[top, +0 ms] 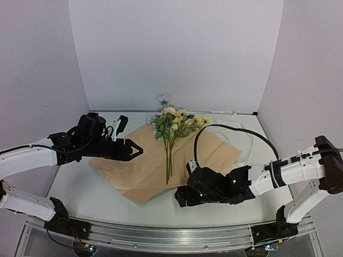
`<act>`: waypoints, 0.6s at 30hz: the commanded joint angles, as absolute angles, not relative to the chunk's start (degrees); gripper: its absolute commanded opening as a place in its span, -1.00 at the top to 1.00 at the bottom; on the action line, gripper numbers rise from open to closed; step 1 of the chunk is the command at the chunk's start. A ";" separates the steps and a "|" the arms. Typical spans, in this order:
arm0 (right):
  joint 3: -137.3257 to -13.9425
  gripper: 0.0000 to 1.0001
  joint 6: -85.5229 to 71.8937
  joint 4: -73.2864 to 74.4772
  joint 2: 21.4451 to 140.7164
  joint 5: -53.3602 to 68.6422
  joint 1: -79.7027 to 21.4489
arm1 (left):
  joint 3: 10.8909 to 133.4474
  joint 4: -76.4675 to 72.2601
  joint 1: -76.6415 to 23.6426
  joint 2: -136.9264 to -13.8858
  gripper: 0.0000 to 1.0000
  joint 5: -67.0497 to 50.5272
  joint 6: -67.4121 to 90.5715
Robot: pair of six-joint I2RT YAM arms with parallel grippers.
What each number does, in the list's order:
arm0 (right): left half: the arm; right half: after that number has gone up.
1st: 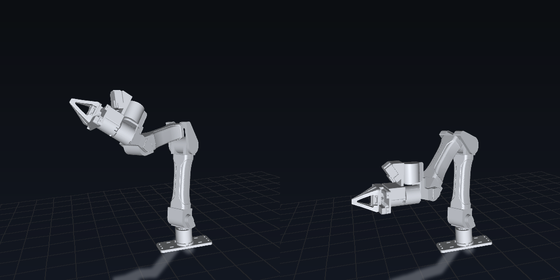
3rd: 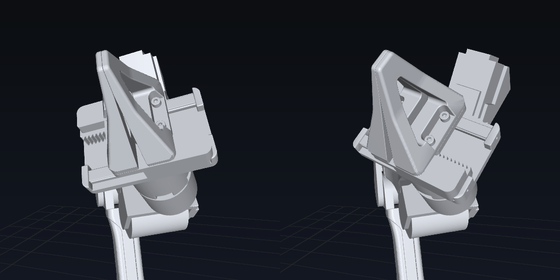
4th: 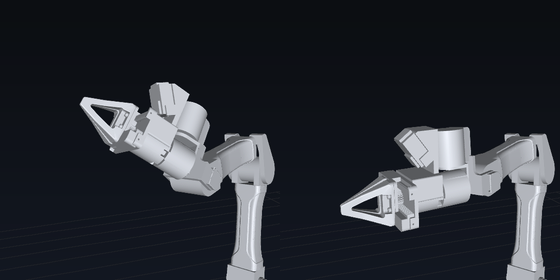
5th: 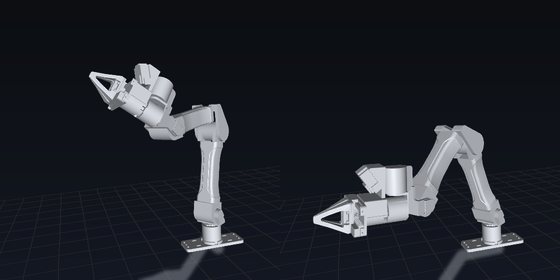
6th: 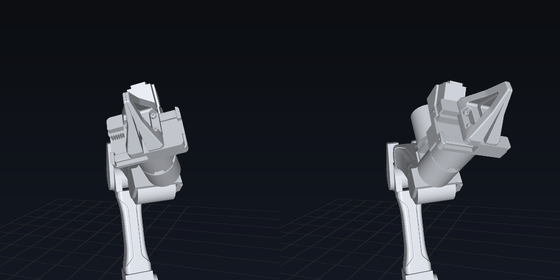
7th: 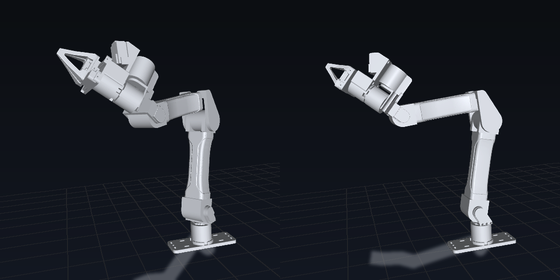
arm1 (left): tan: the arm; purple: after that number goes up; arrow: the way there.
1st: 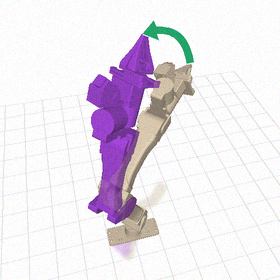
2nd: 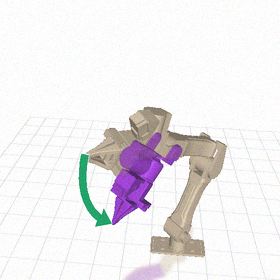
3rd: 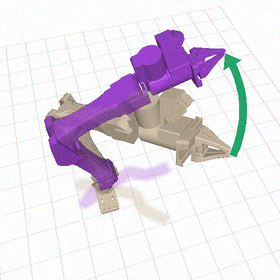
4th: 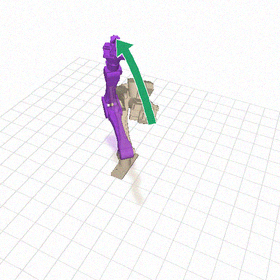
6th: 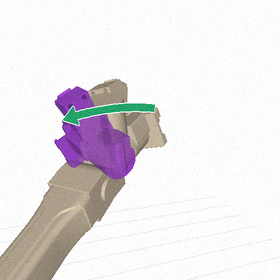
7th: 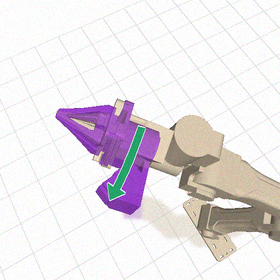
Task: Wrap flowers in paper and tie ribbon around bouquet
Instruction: Pick up the bottom corner of the flattened wrapping paper from the center of the board.
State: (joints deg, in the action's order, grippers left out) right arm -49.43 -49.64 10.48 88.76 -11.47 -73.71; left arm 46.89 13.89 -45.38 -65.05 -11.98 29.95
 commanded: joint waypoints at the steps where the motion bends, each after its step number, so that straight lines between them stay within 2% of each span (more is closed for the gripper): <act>1: -54.66 -0.69 -50.76 10.85 92.00 -10.29 -69.59 | 46.92 6.96 -46.20 -66.21 -0.25 -19.55 23.92; 9: -57.61 -0.68 -51.84 11.07 95.52 -7.97 -65.88 | 49.39 4.02 -46.24 -73.10 -0.26 -32.31 18.97; 18: -58.71 -0.67 -52.27 11.07 97.01 -6.90 -64.81 | 48.09 0.75 -46.23 -72.62 -0.45 -37.12 18.40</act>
